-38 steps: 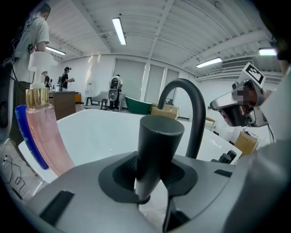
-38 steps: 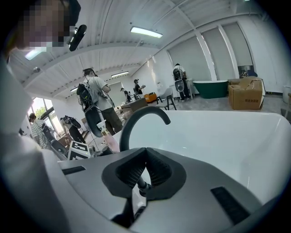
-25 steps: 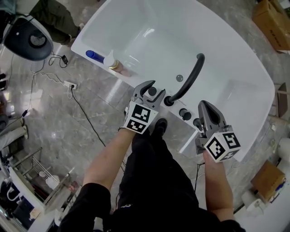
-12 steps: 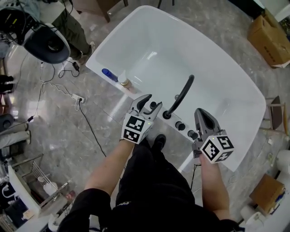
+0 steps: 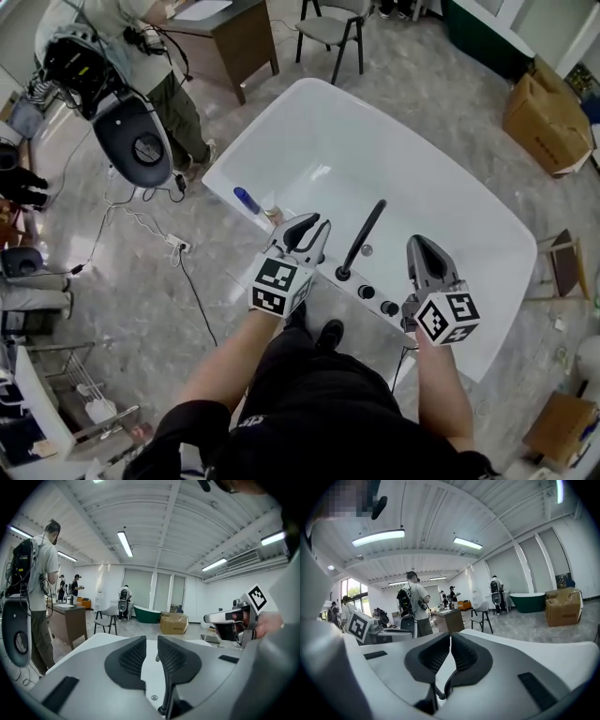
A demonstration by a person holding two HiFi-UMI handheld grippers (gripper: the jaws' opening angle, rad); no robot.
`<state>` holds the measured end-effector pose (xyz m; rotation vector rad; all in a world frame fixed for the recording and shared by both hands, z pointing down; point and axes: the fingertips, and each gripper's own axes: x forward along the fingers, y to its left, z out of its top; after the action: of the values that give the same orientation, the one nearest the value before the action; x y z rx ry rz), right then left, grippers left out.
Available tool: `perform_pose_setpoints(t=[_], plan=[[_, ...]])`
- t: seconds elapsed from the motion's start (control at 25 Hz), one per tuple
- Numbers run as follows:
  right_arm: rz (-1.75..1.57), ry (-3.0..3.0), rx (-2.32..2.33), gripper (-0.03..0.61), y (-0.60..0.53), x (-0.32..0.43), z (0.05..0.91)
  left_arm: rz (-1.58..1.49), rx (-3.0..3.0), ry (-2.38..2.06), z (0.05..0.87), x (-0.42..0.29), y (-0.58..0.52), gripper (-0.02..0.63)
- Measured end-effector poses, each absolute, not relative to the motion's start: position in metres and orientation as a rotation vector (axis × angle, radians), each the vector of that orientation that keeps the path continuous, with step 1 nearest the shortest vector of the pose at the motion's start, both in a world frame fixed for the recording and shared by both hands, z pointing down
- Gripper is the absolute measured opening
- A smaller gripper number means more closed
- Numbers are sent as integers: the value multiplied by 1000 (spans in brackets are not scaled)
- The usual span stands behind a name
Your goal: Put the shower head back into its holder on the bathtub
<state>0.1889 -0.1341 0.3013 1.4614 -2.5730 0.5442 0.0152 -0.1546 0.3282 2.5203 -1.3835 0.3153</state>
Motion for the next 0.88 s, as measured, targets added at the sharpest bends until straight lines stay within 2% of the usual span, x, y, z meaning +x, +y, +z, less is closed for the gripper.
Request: perform_pose_setpoints(t=[0.44,0.88], plan=[[422,-2699,1422,14,-123,209,238,279,2572,-1462,235,25,-142,68],[282,-2729,1430,12,-127,204,190,203,2608,-1497,181,3,-152,31]])
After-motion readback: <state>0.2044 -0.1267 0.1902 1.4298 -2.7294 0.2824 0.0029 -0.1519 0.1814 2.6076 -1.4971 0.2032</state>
